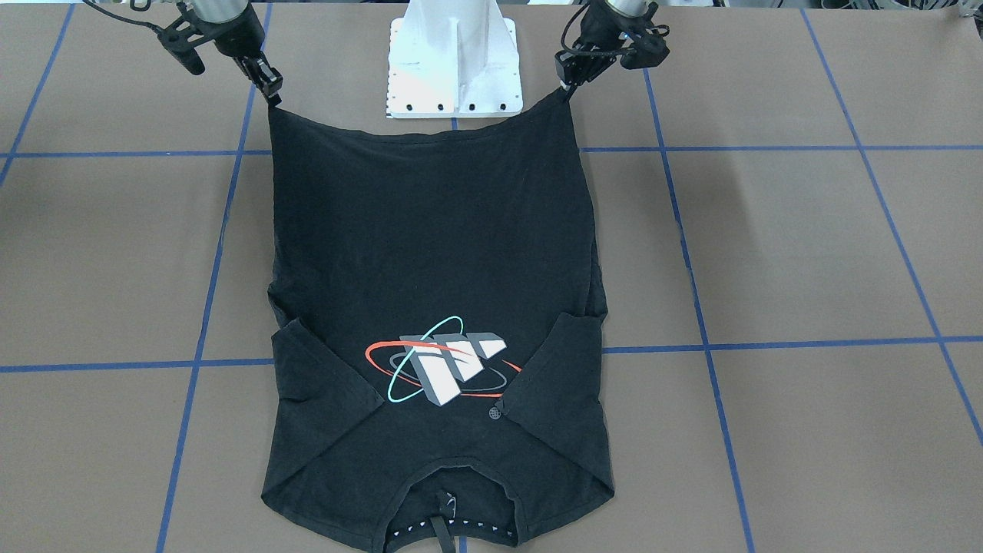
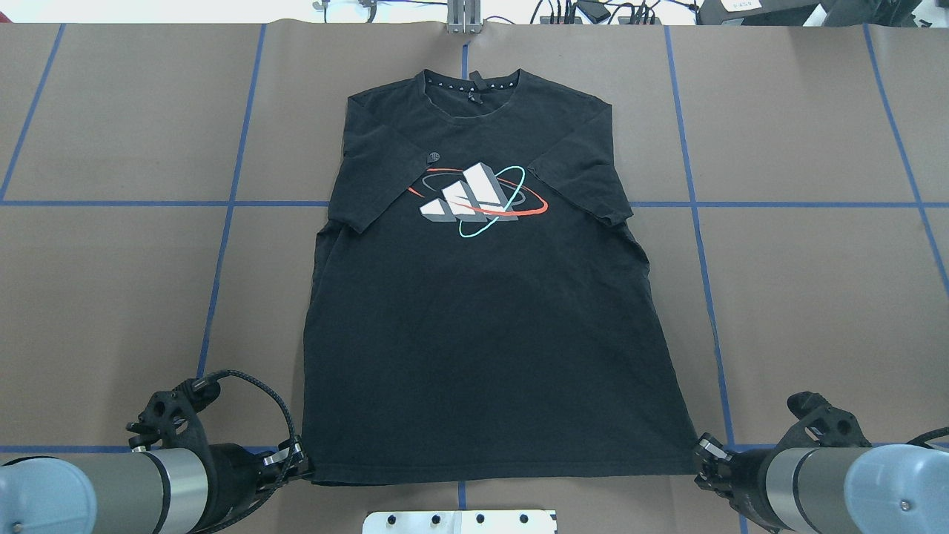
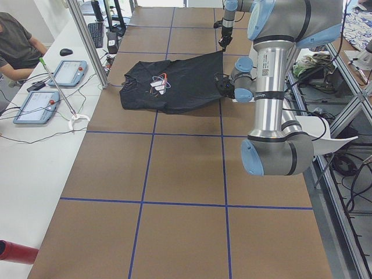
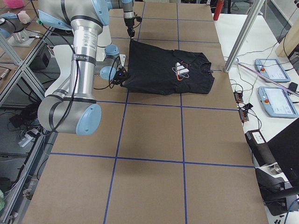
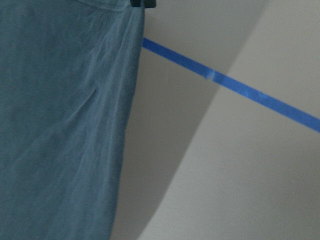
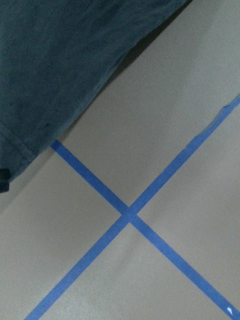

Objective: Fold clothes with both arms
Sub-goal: 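Lift the hem with both grippers and fold it toward the collar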

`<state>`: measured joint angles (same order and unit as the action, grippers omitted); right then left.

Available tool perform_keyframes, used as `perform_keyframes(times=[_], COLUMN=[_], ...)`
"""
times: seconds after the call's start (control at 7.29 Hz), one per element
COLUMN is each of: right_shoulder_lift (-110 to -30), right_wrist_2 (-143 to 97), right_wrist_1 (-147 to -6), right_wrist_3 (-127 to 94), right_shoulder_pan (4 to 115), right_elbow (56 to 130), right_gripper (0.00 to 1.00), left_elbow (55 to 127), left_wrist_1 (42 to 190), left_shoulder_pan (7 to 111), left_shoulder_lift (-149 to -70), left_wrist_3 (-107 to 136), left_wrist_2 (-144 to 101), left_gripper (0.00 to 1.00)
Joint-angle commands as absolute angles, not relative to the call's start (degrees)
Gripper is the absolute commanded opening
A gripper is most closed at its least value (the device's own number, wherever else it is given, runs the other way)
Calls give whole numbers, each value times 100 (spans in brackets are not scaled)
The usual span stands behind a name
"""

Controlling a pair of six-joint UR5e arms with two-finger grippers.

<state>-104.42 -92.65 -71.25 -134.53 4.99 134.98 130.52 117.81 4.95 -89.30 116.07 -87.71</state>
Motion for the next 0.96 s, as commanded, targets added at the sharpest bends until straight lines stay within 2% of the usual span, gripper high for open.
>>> perform_keyframes(times=[0.0,0.27,0.41,0.55,0.69,0.82], right_shoulder_lift=[-10748,-10173,-9221,-7888,-7109,-6771], right_wrist_2=[-9483,-10043,-10211,-10761,-10975,-11004], right_wrist_1=[-7137,-7372,-8227,-9453,-10144,-10230], right_wrist_3=[-13456,-13439,-13230,-12523,-12272,-11922], right_shoulder_pan=[536,1551,2208,2998,3476,3846], right_elbow=[14008,13897,13617,13136,12652,12212], right_gripper=[0,0,0,0,0,0], left_elbow=[13629,13475,13004,12451,12106,11650], left_wrist_1=[11725,11699,11698,11655,11628,11663], left_shoulder_pan=[605,1812,2376,2799,3204,3521], left_shoulder_lift=[-8842,-9287,-9838,-10340,-10693,-10896], left_wrist_3=[11610,11445,11235,11102,10787,10688], left_wrist_2=[-8842,-9347,-9595,-9632,-9746,-9851], left_gripper=[0,0,0,0,0,0])
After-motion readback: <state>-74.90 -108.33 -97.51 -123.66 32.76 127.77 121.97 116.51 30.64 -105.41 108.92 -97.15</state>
